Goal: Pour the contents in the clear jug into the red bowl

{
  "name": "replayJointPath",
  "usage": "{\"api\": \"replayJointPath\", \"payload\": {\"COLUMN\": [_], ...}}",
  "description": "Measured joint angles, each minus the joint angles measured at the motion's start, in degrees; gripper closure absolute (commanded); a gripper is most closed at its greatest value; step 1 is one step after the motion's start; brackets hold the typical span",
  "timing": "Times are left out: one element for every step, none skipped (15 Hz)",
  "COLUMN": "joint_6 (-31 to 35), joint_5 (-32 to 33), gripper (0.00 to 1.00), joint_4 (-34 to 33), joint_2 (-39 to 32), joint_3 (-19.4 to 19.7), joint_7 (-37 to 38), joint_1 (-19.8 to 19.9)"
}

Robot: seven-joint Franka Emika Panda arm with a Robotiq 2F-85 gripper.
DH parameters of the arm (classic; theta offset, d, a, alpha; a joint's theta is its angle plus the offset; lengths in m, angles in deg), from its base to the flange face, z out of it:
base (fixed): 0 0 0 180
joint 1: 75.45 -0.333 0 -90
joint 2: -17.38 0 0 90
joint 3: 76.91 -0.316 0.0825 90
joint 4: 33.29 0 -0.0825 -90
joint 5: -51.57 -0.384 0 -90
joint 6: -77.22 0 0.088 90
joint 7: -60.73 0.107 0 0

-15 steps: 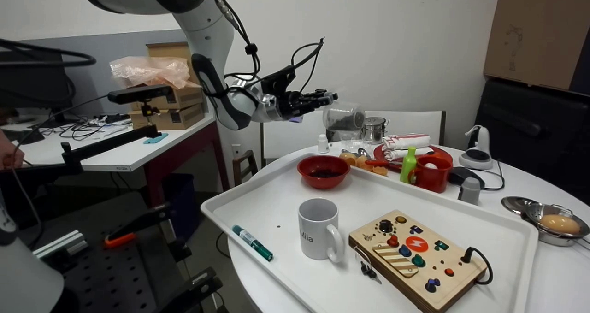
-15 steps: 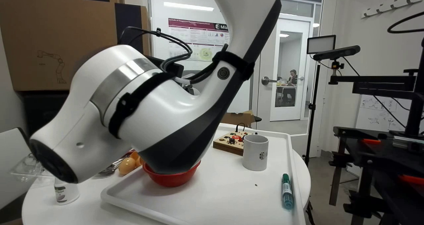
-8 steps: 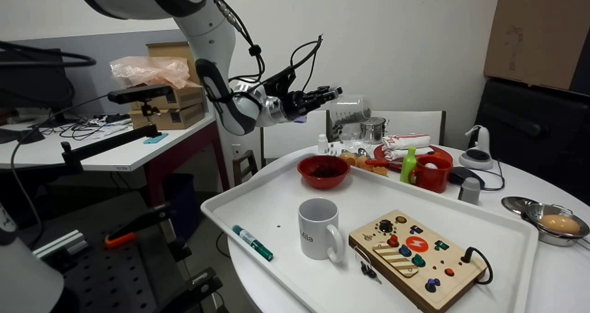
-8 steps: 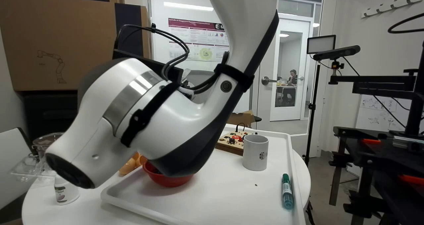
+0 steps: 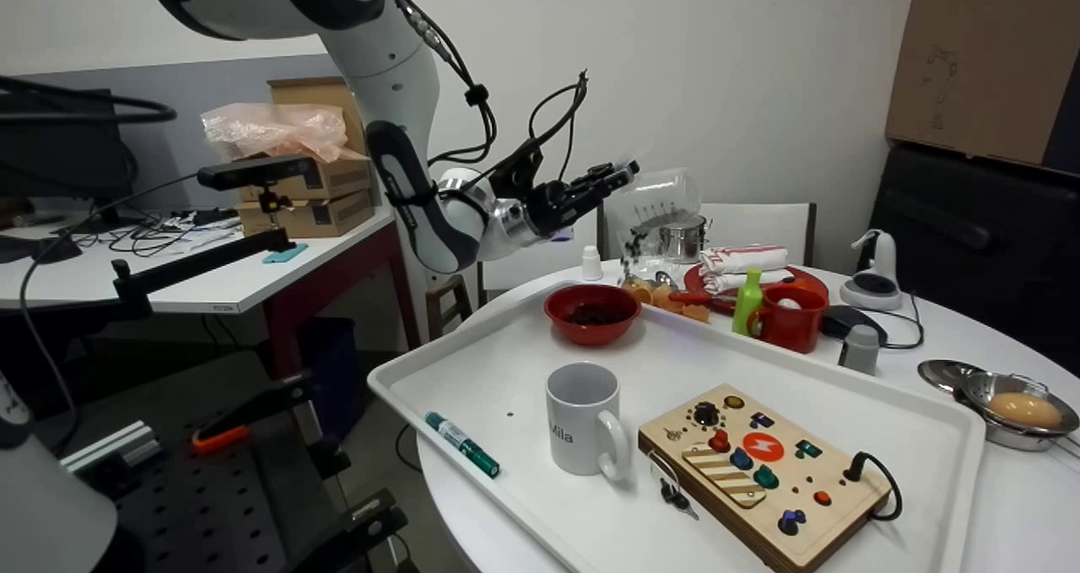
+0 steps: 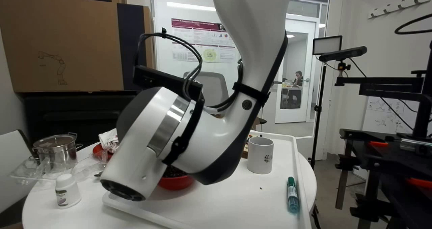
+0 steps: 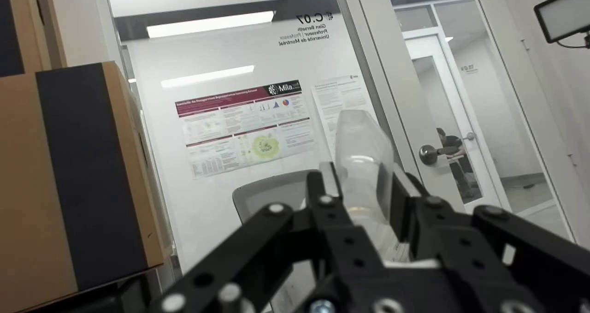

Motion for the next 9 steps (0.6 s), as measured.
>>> {"api": "replayJointPath", "payload": {"joint_6": [-0.66,-1.32,-1.98,-2.66,-3.28,-3.90,-4.45,-4.98,-5.45], "joint_5": [0.51,0.91,1.28,1.55,1.71,1.81,1.90,2.00,2.12], "gripper": [0.85,0.85,0.85,0.85,0.85,0.85,0.85,0.85,0.85], "joint_4": [0.91,1.72,2.46,3.14,3.72,4.22,4.75,5.15,5.48], "joint_2": [0.00,0.02,0.02,0.07,0.10,0.15,0.30,0.43,0.61], "joint_3": [0.11,0.16,0.17,0.17,0.17,0.15,0.09,-0.01,-0.18], "joint_7": [1.13,2.23,3.23,4.23,5.12,5.99,6.79,7.46,8.06], "joint_1": [0.16,0.34,0.50,0.66,0.77,0.85,0.91,0.92,0.92]}}
